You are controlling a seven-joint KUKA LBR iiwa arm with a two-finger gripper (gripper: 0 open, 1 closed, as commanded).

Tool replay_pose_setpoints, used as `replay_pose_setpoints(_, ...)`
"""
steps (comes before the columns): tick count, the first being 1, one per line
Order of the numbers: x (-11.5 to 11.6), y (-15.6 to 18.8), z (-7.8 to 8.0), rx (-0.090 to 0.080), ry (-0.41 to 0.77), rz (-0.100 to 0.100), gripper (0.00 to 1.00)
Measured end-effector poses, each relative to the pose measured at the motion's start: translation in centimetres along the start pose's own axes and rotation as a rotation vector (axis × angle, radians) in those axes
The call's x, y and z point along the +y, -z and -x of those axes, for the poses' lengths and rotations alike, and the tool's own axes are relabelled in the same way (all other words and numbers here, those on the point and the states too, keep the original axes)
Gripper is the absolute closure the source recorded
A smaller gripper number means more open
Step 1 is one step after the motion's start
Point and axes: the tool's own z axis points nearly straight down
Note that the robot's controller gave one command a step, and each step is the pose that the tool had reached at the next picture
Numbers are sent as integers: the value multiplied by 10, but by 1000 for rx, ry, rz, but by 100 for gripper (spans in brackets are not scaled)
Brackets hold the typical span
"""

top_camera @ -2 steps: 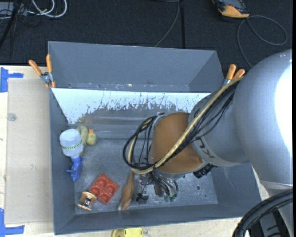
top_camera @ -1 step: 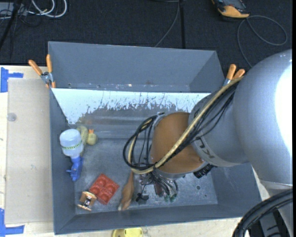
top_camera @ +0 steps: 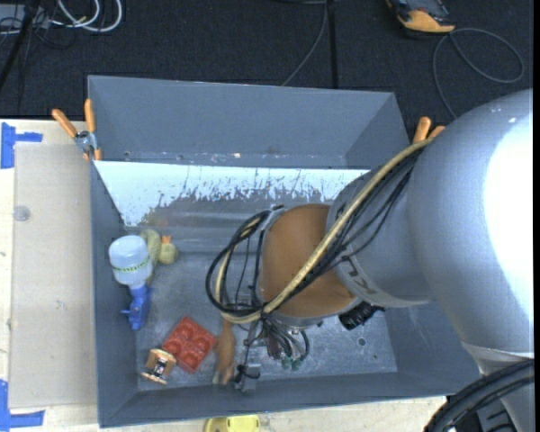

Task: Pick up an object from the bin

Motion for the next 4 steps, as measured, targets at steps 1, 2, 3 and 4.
replay_pose_setpoints(1,0,0,0,0,1,-1,0)
replay_pose_setpoints(2,33,5,-2,-1,40,-2,0)
replay_pose_setpoints(3,56,-5,-10,-7,47,0,100)
replay_pose_setpoints(4,56,-5,-10,-7,47,0,100)
